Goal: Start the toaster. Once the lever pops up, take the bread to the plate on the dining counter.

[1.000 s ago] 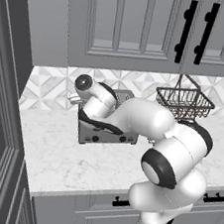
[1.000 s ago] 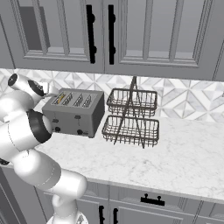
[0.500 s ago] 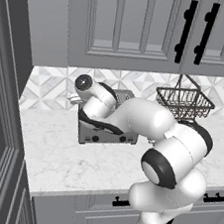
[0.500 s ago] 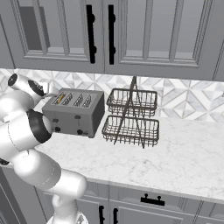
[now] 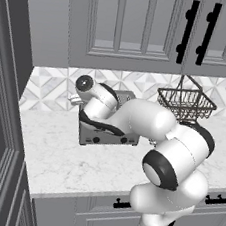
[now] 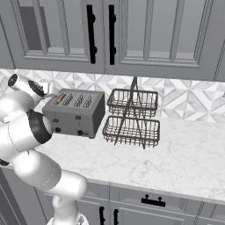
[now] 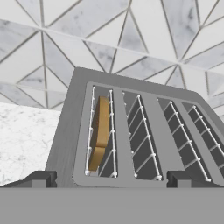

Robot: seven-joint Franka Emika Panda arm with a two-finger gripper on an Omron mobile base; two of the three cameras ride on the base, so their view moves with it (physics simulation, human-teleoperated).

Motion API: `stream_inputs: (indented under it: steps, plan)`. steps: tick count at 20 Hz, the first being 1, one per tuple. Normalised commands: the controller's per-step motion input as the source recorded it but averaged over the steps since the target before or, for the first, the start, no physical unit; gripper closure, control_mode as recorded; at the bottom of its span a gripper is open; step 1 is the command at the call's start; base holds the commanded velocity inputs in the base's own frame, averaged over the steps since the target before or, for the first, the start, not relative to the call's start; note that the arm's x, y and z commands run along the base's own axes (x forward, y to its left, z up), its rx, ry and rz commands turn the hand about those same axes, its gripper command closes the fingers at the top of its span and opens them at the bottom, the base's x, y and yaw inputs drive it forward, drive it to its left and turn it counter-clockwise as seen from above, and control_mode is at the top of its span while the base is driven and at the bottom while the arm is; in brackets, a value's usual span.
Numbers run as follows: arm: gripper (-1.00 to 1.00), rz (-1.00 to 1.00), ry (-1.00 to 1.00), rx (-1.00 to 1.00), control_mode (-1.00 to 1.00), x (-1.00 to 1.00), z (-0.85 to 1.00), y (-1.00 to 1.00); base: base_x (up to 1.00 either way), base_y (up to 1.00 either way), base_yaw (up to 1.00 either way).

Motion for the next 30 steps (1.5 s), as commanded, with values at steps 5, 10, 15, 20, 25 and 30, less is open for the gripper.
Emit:
stream_inputs:
  steps: [5, 10, 15, 20, 25, 30]
  plan:
    - [-1.0, 0.0, 0.0, 0.0, -1.0, 0.0, 0.0, 0.0, 0.0, 0.0, 0.0]
    - [-1.0, 0.0, 0.0, 0.0, -1.0, 0.0, 0.0, 0.0, 0.0, 0.0, 0.0]
    - [-1.0, 0.0, 0.0, 0.0, -1.0, 0.0, 0.0, 0.0, 0.0, 0.0, 0.0]
    - [-1.0, 0.0, 0.0, 0.0, -1.0, 0.0, 0.0, 0.0, 0.0, 0.0, 0.0]
    - [-1.0, 0.0, 0.0, 0.0, -1.0, 0.0, 0.0, 0.0, 0.0, 0.0, 0.0]
    - [-1.0, 0.0, 0.0, 0.0, -1.0, 0.0, 0.0, 0.0, 0.0, 0.0, 0.0]
